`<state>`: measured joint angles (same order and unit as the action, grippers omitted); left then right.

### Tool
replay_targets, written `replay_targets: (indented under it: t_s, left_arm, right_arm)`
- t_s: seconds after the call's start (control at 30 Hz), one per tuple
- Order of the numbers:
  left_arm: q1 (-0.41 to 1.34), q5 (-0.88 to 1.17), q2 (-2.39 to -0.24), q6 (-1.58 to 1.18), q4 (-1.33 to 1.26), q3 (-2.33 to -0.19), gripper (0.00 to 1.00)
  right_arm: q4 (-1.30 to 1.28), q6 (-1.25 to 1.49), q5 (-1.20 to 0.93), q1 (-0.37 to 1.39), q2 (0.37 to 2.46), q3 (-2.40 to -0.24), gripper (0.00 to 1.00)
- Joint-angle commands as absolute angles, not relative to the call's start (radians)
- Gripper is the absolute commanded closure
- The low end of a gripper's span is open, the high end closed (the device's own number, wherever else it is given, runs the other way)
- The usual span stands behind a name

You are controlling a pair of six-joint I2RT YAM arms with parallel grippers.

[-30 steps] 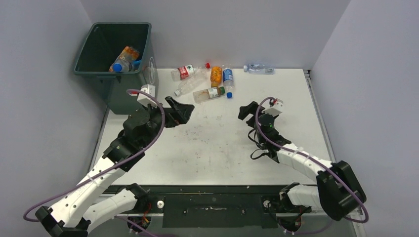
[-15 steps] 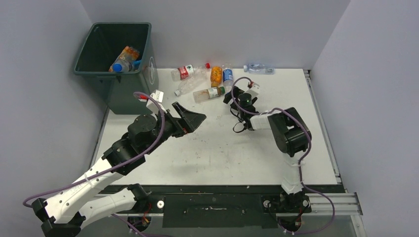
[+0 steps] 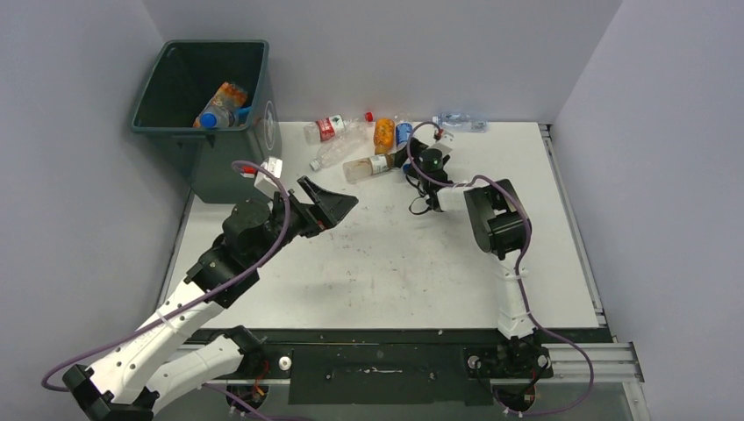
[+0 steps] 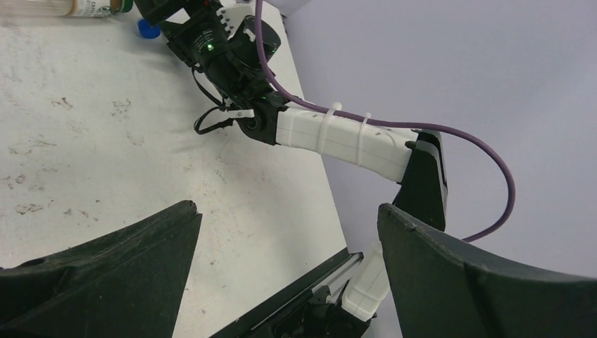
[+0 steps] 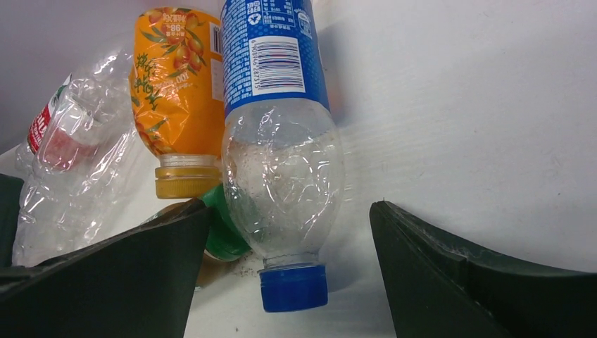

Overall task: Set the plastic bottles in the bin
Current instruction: Pick up the plastic bottle at the center of the board.

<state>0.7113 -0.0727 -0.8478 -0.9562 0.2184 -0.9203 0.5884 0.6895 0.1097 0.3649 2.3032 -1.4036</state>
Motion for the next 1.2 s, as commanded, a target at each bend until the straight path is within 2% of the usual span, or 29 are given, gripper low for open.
replay_targets:
  t_s: [0.0,0.07,0.13,0.27,0.63,0.67,0.7,0.8,0.83,0.87,0.93,0.97,1.03,1.07,1.17]
  left_arm:
    - [0.696,-0.018,-0.809,-0.930,0.102,-0.897,0.04]
    - [0.691,-0.013,-0.796,-0.934,0.081,-0.875,0.04]
    - [0.689,-0.002,-0.792,-0.945,0.063,-0.863,0.04]
    - [0.689,0.000,-0.793,-0.945,0.067,-0.861,0.04]
    - [0.684,-0.025,-0.779,-0.867,0.079,-0.844,0.04]
    - [0.684,-0.057,-0.776,-0.843,0.101,-0.845,0.04]
    - [0.684,-0.092,-0.772,-0.812,0.123,-0.844,0.04]
    - [0.684,-0.197,-0.747,-0.735,0.183,-0.831,0.04]
    - [0.684,-0.224,-0.738,-0.713,0.199,-0.828,0.04]
    - [0.683,-0.246,-0.731,-0.691,0.216,-0.825,0.04]
    - [0.684,-0.286,-0.715,-0.660,0.252,-0.825,0.04]
    - [0.684,-0.302,-0.706,-0.651,0.268,-0.826,0.04]
    - [0.684,-0.322,-0.685,-0.622,0.282,-0.820,0.04]
    - [0.684,-0.334,-0.675,-0.615,0.287,-0.816,0.04]
    - [0.683,-0.387,-0.657,-0.582,0.308,-0.809,0.04]
  right_arm:
    - [0.576,0.682,0.078,0.357,2.330,-1.428,0.17]
    - [0.583,0.687,0.076,0.358,2.333,-1.420,0.25]
    - [0.587,0.685,0.072,0.357,2.335,-1.417,0.40]
    - [0.591,0.688,0.059,0.357,2.329,-1.404,0.61]
    - [0.659,0.695,0.054,0.351,2.194,-1.228,0.85]
    - [0.655,0.692,0.047,0.350,2.182,-1.217,0.84]
    - [0.639,0.688,0.035,0.349,2.173,-1.213,0.76]
    - [0.575,0.671,0.017,0.348,2.153,-1.213,0.34]
    - [0.553,0.668,0.017,0.350,2.148,-1.213,0.27]
    - [0.535,0.661,0.011,0.347,2.146,-1.213,0.23]
    - [0.498,0.646,0.008,0.348,2.146,-1.222,0.23]
    - [0.488,0.640,0.008,0.349,2.145,-1.223,0.27]
    - [0.484,0.635,-0.020,0.347,2.141,-1.216,0.50]
    - [0.477,0.634,-0.025,0.345,2.140,-1.216,0.58]
    - [0.480,0.637,-0.030,0.341,2.113,-1.191,0.77]
